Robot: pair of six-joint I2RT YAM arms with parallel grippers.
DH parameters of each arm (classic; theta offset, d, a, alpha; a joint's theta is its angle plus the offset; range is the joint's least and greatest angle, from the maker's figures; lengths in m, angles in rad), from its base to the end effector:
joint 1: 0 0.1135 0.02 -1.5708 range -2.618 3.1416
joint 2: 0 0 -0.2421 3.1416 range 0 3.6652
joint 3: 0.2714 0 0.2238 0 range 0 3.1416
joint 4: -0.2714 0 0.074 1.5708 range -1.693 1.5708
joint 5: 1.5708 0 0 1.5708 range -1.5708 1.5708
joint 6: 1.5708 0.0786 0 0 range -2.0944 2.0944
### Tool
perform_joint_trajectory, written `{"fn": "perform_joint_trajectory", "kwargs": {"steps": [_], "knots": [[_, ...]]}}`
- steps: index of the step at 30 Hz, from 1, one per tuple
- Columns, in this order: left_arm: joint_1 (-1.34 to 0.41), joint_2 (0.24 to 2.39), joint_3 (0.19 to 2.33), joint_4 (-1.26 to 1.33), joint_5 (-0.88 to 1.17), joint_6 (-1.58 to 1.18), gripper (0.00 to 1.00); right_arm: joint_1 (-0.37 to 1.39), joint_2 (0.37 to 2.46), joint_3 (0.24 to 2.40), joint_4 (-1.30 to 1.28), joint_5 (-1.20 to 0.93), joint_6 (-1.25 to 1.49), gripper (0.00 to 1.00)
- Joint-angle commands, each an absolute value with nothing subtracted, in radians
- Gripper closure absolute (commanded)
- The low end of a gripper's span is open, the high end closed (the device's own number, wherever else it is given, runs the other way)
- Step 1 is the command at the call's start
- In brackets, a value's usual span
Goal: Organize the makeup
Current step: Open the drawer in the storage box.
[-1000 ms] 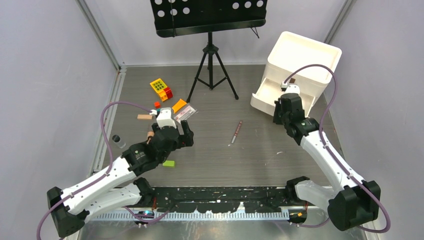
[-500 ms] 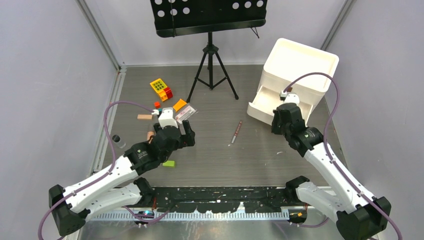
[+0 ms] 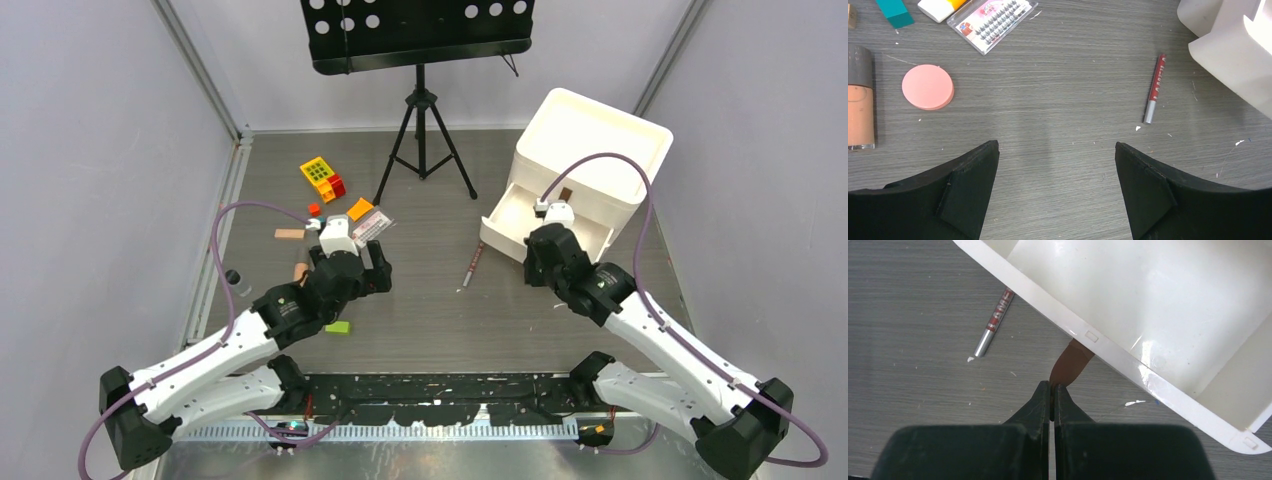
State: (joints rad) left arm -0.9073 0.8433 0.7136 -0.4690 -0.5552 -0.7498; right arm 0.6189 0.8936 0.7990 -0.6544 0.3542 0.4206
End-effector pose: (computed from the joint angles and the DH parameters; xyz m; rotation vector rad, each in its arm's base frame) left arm 0.1539 -0.1296 0.2466 -0.1480 2.0906 -0.4077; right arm 0.1761 0.0920 0.2410 -0.0483 2.2667 0.1380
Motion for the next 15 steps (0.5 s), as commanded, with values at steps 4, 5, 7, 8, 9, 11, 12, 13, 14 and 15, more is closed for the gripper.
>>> {"fn": "perform_joint_trajectory", "kwargs": {"steps": [4, 5, 7, 8, 9, 11, 12, 13, 14, 15], "knots": [[-0.904, 0.852, 0.707, -0.413, -0.562, -0.714, 0.11, 0.734, 0.883, 0.813, -0.652, 0.423, 0.499, 1.0], [-0.904, 0.855, 0.707, -0.408, -0.557, -0.705, 0.1, 0.739, 0.886, 0.816, -0.652, 0.433, 0.5, 1.0], [-0.904, 0.862, 0.704, -0.399, -0.547, -0.69, 0.04, 0.739, 0.882, 0.826, -0.652, 0.452, 0.5, 0.92], [-0.904, 0.864, 0.702, -0.395, -0.546, -0.686, 0.01, 0.739, 0.875, 0.829, -0.653, 0.461, 0.499, 0.86], [-0.904, 0.866, 0.698, -0.386, -0.545, -0.676, 0.0, 0.738, 0.866, 0.835, -0.655, 0.468, 0.5, 0.8], [-0.904, 0.87, 0.687, -0.353, -0.535, -0.637, 0.0, 0.739, 0.848, 0.847, -0.666, 0.474, 0.495, 0.69], [-0.904, 0.871, 0.681, -0.334, -0.533, -0.618, 0.0, 0.738, 0.837, 0.853, -0.674, 0.473, 0.492, 0.63], [-0.904, 0.873, 0.677, -0.316, -0.532, -0.598, 0.0, 0.738, 0.83, 0.859, -0.682, 0.468, 0.489, 0.6], [-0.904, 0.874, 0.672, -0.291, -0.529, -0.58, 0.0, 0.739, 0.825, 0.866, -0.692, 0.46, 0.486, 0.57], [-0.904, 0.876, 0.669, -0.27, -0.527, -0.561, 0.0, 0.738, 0.821, 0.877, -0.708, 0.449, 0.484, 0.54]]}}
